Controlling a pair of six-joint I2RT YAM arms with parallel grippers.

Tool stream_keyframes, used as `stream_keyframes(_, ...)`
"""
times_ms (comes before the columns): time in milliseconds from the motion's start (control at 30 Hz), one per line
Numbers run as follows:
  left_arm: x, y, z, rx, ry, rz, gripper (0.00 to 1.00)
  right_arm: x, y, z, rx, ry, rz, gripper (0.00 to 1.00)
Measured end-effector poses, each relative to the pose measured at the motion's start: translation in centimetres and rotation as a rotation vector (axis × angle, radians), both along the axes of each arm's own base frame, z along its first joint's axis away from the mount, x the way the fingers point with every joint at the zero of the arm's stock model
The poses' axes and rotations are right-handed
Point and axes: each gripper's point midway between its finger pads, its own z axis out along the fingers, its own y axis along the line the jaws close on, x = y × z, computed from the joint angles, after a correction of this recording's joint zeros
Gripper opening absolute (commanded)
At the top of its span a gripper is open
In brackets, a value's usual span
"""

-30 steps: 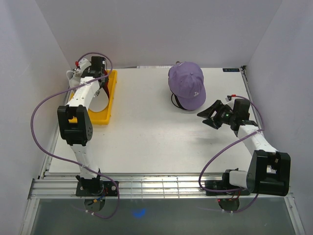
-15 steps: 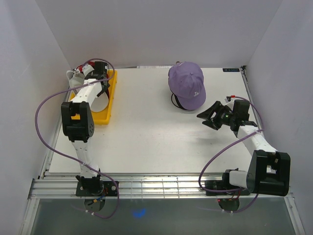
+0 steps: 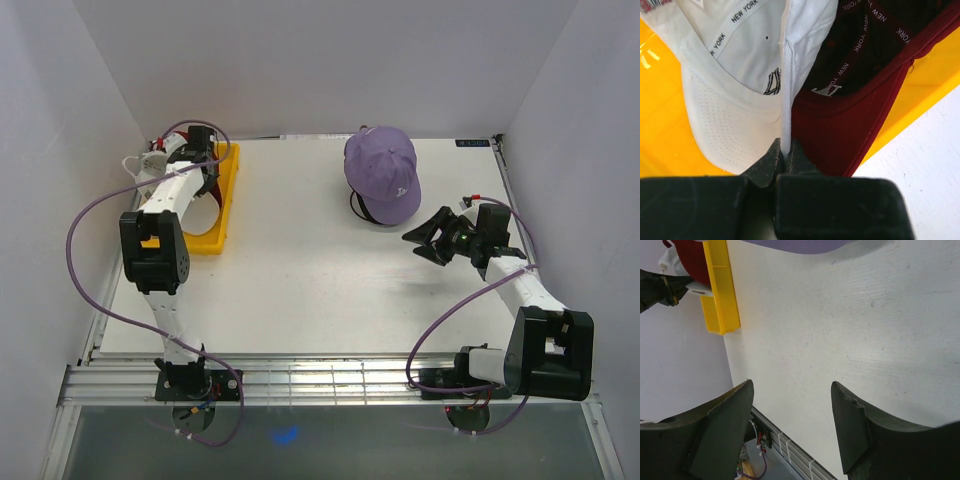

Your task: Stack the hats

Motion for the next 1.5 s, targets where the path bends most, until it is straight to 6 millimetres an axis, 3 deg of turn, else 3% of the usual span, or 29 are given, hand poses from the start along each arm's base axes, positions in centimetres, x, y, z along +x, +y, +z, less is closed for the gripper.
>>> stream_keyframes(167, -1.2, 0.2, 3.0, 0.0, -0.024, 0.002, 0.0, 0.0, 0.0, 0.0, 0.003, 0.003, 0.0, 0.69)
stream_keyframes(433, -2.8, 0.4, 11.4, -0.004, -0.185, 0.001, 0.0, 0.0, 0.1, 0.3, 0.013, 0.006, -0.007, 0.69)
stream_keyframes(633, -4.0, 0.4, 15.3, -0.012, -0.264, 0.001, 0.0, 0.4, 0.3, 1.2, 0.019, -0.005, -0.005, 0.69)
stream_keyframes(767, -4.3, 0.0, 17.6, -0.036, -0.318, -0.013, 0.0, 0.5, 0.7, 2.3, 0.04, -0.013, -0.003, 0.69)
stream_keyframes(900, -4.8, -1.1, 20.7, -0.095, -0.405, -0.046, 0.0, 0.9, 1.3, 4.7, 0.076, -0.042, 0.003, 0.69)
stream_keyframes(1067, -6.2, -4.3, 27.8, -0.255, -0.664, -0.165, 0.0, 1.6, 2.6, 8.7, 0.128, -0.1, 0.013, 0.69)
stream_keyframes(1133, -8.2, -6.4, 31.0, -0.359, -0.834, -0.247, 0.0, 1.6, 3.7, 10.4, 0.157, -0.122, 0.03, 0.7)
stream_keyframes(1333, -12.2, -11.5, 35.7, -0.562, -1.164, -0.433, 0.0, 1.1, 9.0, 17.1, 0.249, -0.199, 0.108, 0.71)
stream_keyframes(1500, -13.0, -18.7, 37.7, -0.725, -1.311, -0.642, 0.0, 0.3, 13.0, 23.1, 0.384, -0.26, 0.133, 0.72)
